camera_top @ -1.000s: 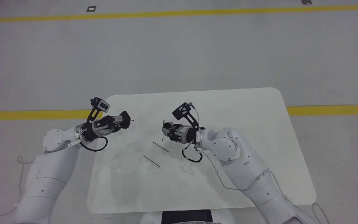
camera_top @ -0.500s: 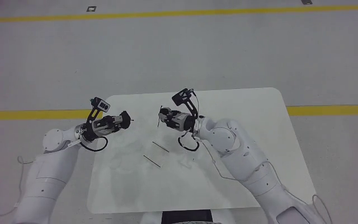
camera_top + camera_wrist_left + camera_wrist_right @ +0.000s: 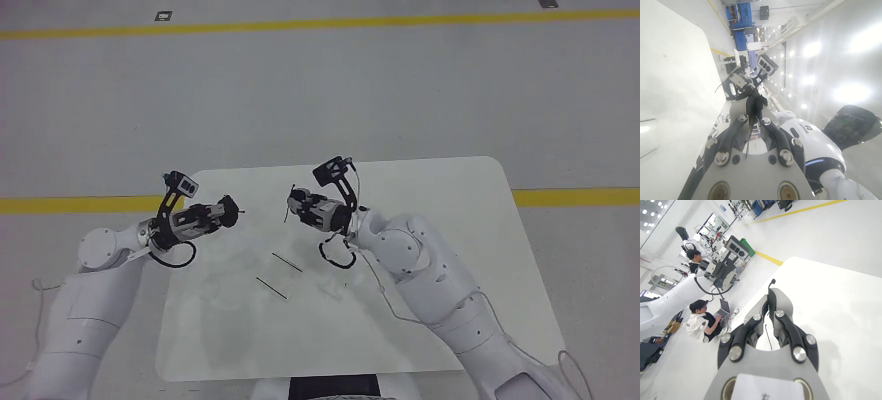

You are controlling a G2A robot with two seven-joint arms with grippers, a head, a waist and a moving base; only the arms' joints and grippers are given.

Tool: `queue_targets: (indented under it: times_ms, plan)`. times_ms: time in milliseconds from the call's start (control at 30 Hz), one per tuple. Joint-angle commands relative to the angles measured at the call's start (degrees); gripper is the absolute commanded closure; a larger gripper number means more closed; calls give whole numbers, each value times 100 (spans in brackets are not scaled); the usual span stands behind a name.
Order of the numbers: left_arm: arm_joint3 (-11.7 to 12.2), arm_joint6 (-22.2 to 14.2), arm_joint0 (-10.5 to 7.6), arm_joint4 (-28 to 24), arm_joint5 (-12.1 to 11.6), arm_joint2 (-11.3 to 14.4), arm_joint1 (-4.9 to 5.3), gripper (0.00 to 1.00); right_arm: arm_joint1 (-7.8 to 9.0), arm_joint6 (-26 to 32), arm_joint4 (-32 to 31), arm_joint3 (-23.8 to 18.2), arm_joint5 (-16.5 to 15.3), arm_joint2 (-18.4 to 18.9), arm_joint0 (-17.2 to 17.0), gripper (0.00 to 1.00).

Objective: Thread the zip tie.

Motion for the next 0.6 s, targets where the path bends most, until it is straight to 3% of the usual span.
queue_targets:
  times_ms: [0,100,333,567]
  plan:
    - [-57,75,18,221,0,-70,-45,100,-2,-127,-55,-83,159,11,-21,100]
    - [-60,256,21,636,0,-215,-130,100,-6,-328,-128,-198,361,33,-36,100]
    - [-78,498,63,1346,0,-428,-373,100,-53,-423,-72,-175,476,-100,164,100]
    - [-44,537,78,1539,0,-689,-628,100,-126,-501,128,70,256,-322,424,100]
